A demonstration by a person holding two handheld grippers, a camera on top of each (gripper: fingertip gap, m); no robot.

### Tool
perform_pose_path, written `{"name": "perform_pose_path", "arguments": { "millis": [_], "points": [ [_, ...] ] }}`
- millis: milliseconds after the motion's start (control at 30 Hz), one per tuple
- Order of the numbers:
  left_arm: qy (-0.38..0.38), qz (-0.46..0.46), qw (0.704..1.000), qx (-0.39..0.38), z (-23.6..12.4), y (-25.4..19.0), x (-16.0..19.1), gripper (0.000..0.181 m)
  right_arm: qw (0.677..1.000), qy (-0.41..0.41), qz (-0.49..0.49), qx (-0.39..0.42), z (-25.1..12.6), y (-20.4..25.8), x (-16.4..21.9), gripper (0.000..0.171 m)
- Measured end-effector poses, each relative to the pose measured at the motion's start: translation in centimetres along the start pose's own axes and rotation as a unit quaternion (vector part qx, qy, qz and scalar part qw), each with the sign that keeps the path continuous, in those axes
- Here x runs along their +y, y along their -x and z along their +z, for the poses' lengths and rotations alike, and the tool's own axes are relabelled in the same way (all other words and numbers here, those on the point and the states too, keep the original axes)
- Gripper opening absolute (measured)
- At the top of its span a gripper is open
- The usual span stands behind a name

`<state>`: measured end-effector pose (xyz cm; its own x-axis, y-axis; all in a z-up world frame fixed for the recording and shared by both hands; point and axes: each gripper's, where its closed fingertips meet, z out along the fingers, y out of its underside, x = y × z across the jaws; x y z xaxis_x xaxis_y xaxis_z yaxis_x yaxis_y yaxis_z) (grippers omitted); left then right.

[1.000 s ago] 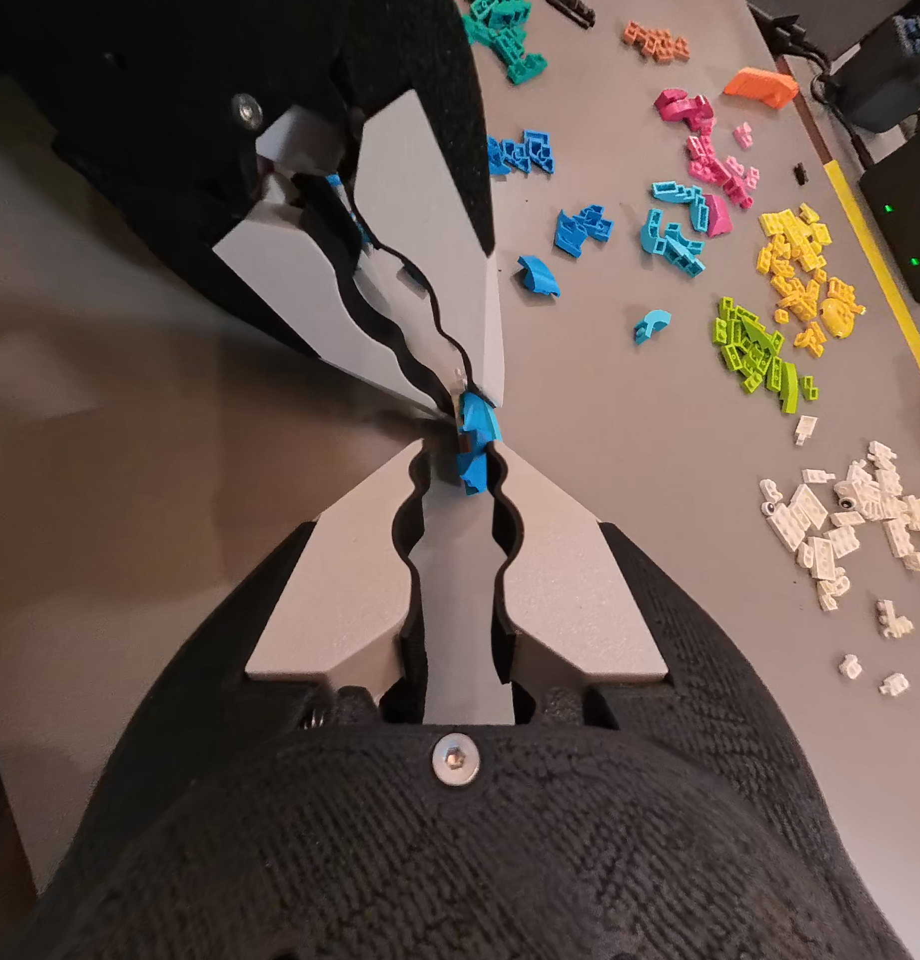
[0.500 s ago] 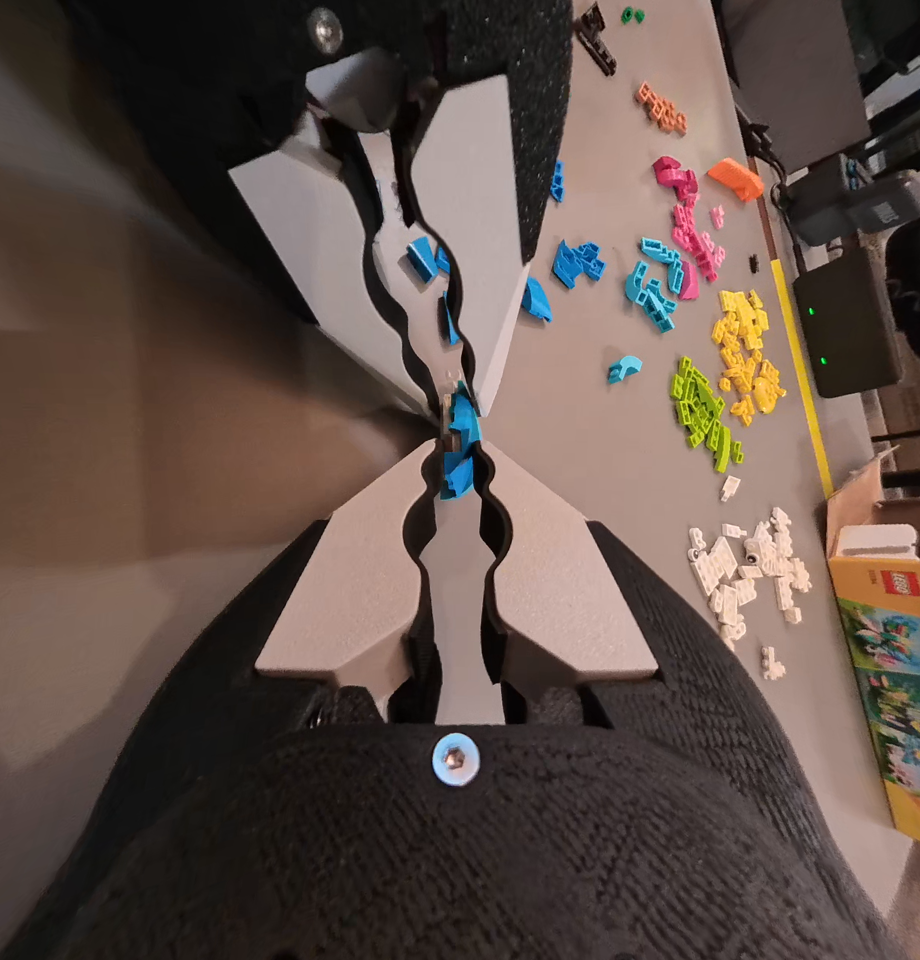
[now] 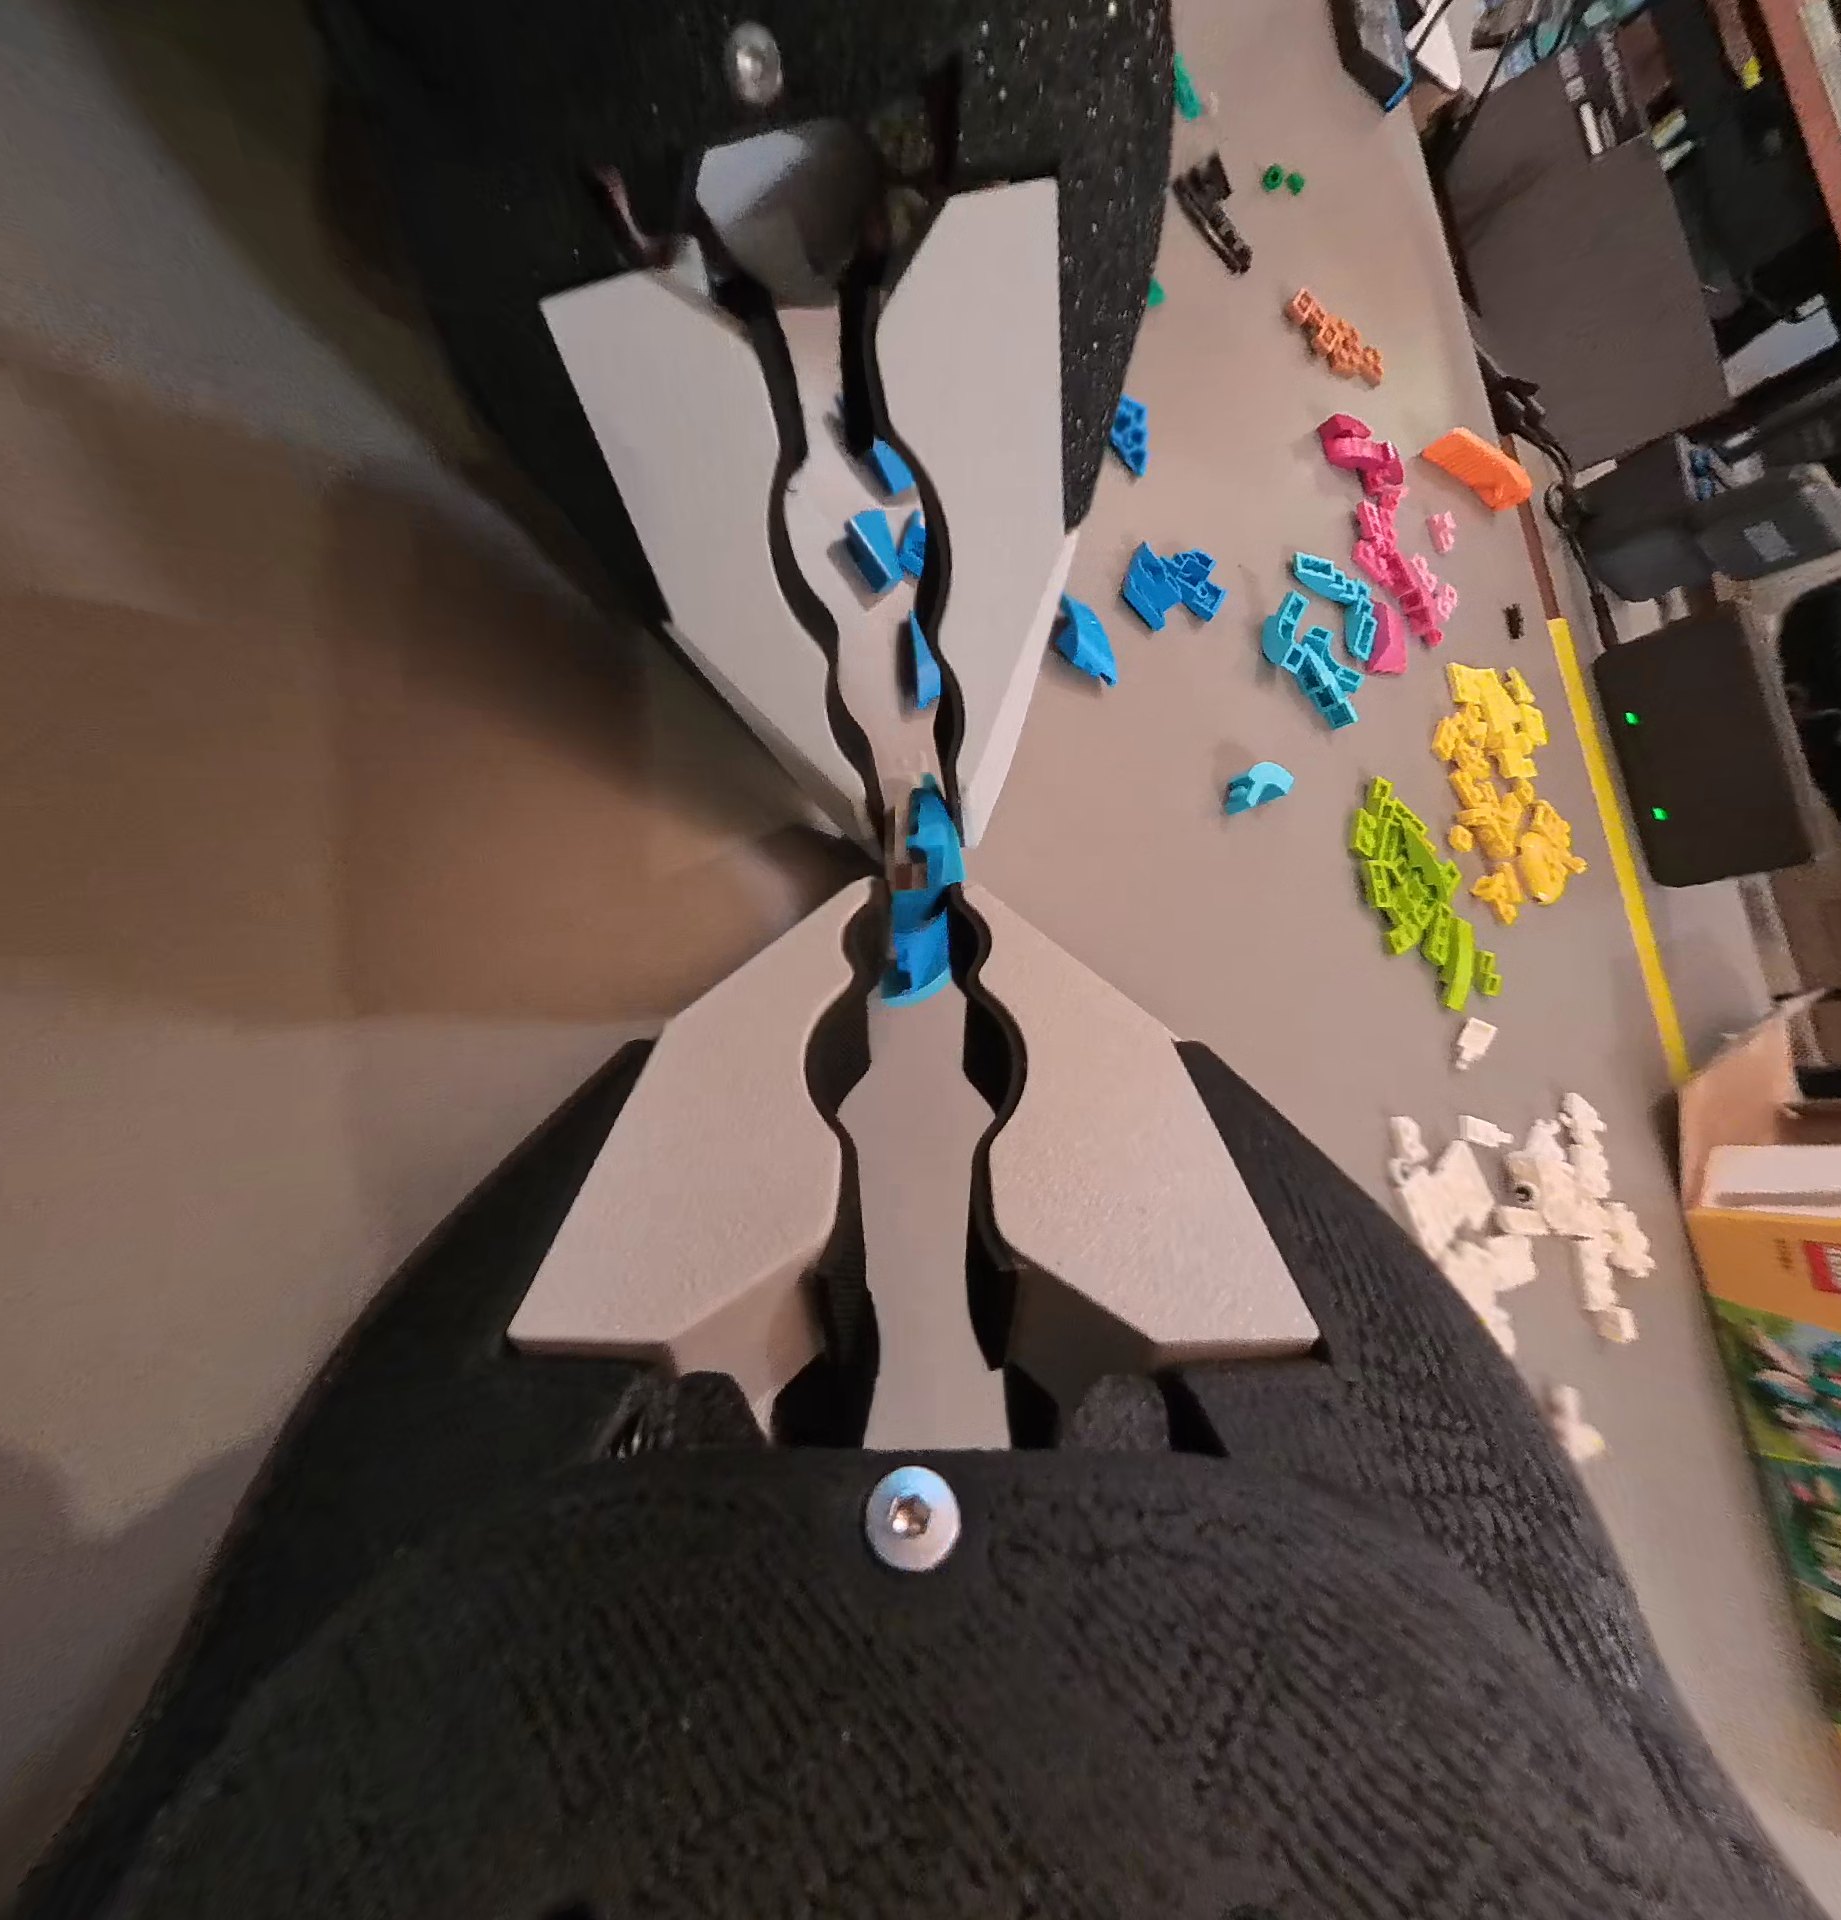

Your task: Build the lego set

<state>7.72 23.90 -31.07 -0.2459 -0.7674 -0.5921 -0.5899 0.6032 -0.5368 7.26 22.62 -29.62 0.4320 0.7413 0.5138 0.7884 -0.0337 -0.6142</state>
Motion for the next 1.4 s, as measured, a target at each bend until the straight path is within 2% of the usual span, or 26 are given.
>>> {"name": "perform_pose_path", "arguments": {
  "millis": [67,200,567,667,767,1100,1233,1300,1400],
  "points": [
    [-0.004,-0.005,1.000,0.003,-0.01,0.01,0.02,0.012,1.000,-0.010,0.009,-0.010,-0.14,0.24,0.07,0.015],
    [-0.013,-0.018,1.000,0.013,-0.04,-0.07,0.03,0.012,1.000,-0.022,0.008,-0.003,-0.21,-0.05,0.08,0.008],
    [-0.027,-0.048,0.998,0.032,-0.08,-0.13,0.12,0.012,0.999,-0.033,0.020,-0.006,-0.22,-0.22,-0.07,0.006],
    [-0.032,-0.045,0.998,0.035,-0.06,-0.33,-0.10,0.012,0.999,-0.032,-0.002,0.001,0.00,-0.01,-0.15,0.014],
    [-0.033,-0.039,0.998,0.034,-0.05,-0.47,-0.27,0.012,0.999,-0.033,-0.012,0.001,0.18,0.10,-0.31,0.008],
    [-0.036,-0.044,0.998,0.041,-0.12,-0.57,-0.25,0.012,0.999,-0.022,-0.029,0.004,0.11,0.22,-0.28,0.007],
    [-0.036,-0.039,0.998,0.034,-0.05,-0.41,-0.19,0.012,0.999,-0.036,0.001,0.010,0.17,0.08,-0.30,0.008],
    [-0.037,-0.022,0.999,0.024,-0.01,-0.34,-0.21,0.012,0.999,-0.030,-0.020,0.033,0.09,-0.28,-0.20,0.018],
    [-0.035,-0.014,0.999,0.018,0.02,-0.32,-0.24,0.012,0.998,-0.023,-0.035,0.036,-0.06,-0.20,0.01,0.016]
  ]
}}
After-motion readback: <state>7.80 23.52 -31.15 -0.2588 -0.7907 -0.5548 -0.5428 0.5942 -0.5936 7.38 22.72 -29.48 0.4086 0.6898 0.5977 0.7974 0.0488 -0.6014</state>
